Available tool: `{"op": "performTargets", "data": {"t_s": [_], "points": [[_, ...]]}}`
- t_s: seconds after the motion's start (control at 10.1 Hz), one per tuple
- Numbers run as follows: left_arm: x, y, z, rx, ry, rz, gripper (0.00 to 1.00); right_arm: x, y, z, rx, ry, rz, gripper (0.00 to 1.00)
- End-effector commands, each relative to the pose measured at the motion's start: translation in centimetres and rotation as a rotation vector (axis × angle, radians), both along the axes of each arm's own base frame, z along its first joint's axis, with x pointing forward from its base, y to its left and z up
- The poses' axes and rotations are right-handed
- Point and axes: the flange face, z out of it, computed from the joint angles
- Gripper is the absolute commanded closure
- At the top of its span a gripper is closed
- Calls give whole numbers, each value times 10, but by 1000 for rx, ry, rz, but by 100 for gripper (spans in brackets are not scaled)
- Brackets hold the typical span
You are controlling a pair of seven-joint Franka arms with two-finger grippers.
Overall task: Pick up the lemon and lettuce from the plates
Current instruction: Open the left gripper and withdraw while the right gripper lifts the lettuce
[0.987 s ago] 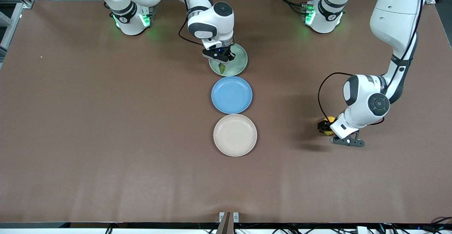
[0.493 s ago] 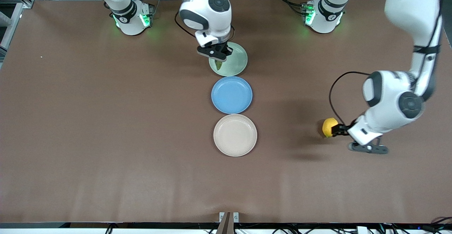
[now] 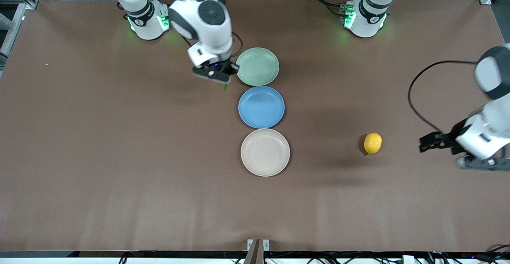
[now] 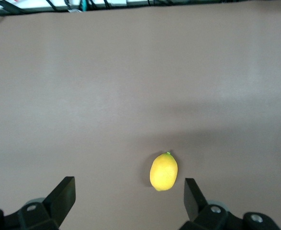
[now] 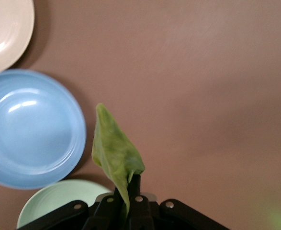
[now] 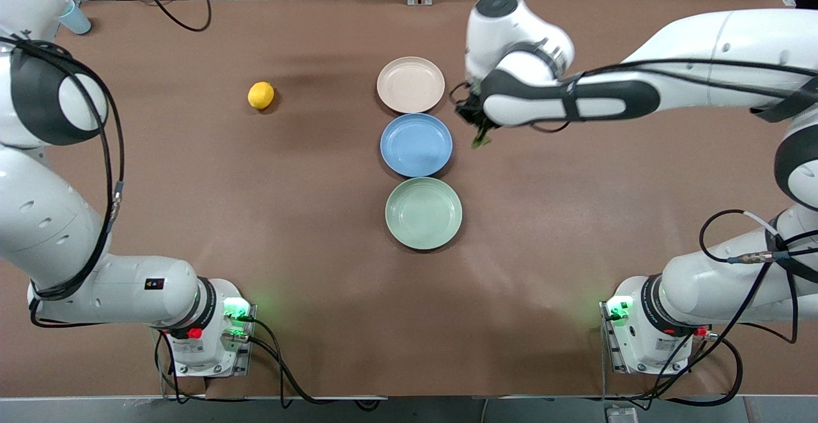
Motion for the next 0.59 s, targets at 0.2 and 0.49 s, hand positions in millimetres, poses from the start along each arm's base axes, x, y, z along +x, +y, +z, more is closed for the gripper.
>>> {"op": "performTargets", "data": {"t_s": [0.2, 0.49], "points": [[-31, 24, 59, 2, -23, 42, 0, 66, -133, 19, -38, 65, 152, 100], [-59, 42, 93, -8, -6, 66, 0, 106, -233, 19, -12, 83, 234, 100]]}}
